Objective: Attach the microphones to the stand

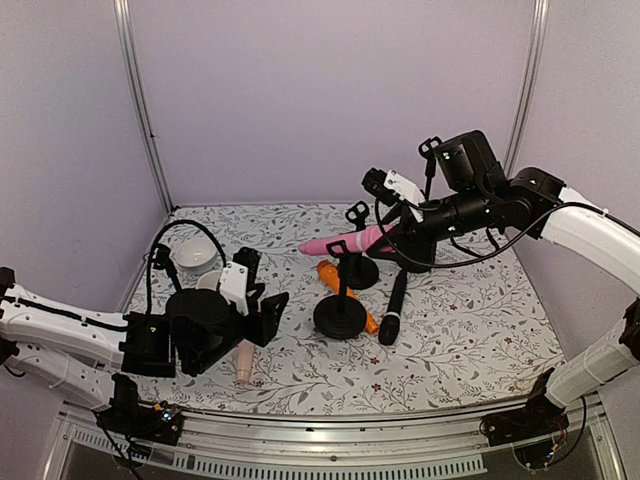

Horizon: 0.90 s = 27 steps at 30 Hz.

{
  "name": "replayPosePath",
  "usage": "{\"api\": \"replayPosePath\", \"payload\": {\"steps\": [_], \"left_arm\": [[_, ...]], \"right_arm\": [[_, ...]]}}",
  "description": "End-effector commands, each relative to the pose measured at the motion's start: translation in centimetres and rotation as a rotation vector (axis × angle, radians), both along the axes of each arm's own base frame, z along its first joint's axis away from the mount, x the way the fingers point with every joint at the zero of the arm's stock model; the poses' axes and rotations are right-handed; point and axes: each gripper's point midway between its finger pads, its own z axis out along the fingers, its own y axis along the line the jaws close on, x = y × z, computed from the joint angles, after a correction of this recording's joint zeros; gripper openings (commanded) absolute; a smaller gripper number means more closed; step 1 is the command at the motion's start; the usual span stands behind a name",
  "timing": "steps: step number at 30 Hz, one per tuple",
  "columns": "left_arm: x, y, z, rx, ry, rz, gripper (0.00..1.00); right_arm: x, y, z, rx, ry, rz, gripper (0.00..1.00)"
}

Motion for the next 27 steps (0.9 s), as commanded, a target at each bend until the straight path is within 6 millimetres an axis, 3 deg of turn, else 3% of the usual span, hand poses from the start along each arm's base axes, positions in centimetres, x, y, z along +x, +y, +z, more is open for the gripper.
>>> {"api": "replayPosePath", "payload": {"steps": [1,5,9,19,27], "left_arm": [[-0.3,0.4,1.1,-0.03,-0.022,-0.002,0.54],[-0.3,0.6,1.5,-0.035,-0.031,-0.002,0.54],[-0.3,0.5,2.0,-0.033,-0.054,-0.008,0.54],[-0.3,-0.1,3.3,-0.044,-0.1,-0.033,0.55],[-0.4,-0.5,3.3,-0.034,-0.116,-0.056,0.55]], "right_arm": [[2.2,-2.9,8.1,0.163,-0.182,-0.077,0.14],[4.3,-6.5,9.3,0.16,-0.232,-0.191,0.13],[6.3,-10.3,9.3,0.129,-0.275,-0.321,0.13],[10.2,-20.1,6.4,0.042,-0.293,-0.632,0.13],[13.5,-26.7,4.5,0.007,-0.311,-0.802,0.11]]}}
